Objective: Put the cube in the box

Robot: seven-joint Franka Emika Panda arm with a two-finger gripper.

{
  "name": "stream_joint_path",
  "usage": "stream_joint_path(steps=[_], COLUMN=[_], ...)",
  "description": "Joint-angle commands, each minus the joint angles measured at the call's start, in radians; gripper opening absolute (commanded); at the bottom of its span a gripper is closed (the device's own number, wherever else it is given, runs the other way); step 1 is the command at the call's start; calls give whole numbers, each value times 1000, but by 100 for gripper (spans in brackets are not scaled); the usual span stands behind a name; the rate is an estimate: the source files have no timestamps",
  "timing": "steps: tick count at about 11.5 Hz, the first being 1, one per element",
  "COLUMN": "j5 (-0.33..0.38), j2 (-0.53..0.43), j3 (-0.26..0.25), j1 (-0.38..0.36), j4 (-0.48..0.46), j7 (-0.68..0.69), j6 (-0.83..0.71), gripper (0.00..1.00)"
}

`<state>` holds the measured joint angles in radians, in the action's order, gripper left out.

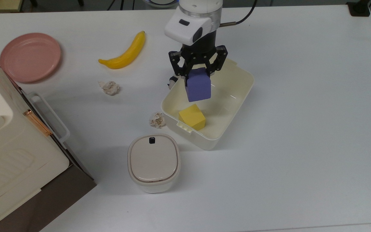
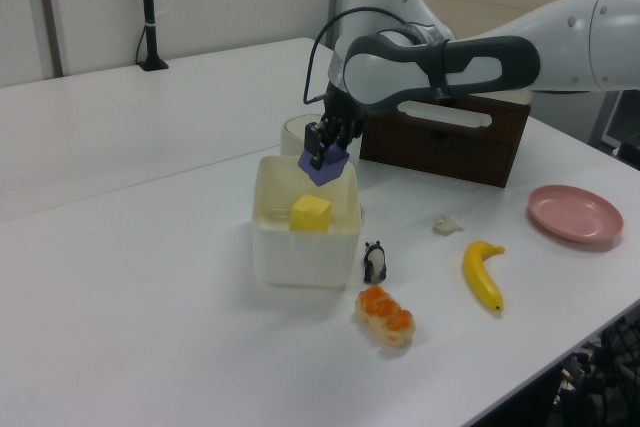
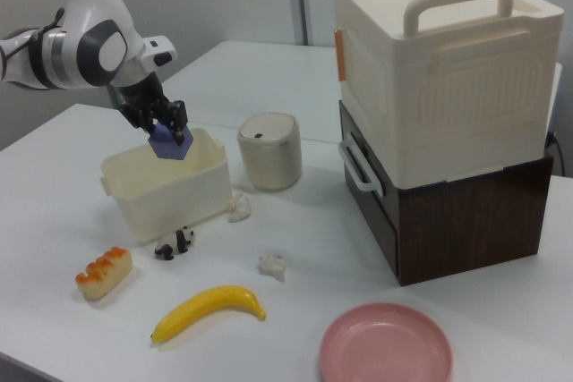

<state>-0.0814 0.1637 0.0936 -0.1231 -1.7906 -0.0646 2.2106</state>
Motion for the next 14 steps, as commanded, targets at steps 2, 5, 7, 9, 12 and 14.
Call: stream_joint_path(steps=[2,5,7,9,12,14], j5=[3,3,3,3,15,73], j2=[-3,-4,-10,-70,-118,-130], j3=[12,14,12,8,14,11], j1=[-7,-7,-1,38,129,173], j4=[7,7,7,17,136,218], j7=[-15,-21,-26,-26,-29,-62], j6=[-6,-9,-25,-193,-428,-558], gripper=[100,100,100,100,100,100])
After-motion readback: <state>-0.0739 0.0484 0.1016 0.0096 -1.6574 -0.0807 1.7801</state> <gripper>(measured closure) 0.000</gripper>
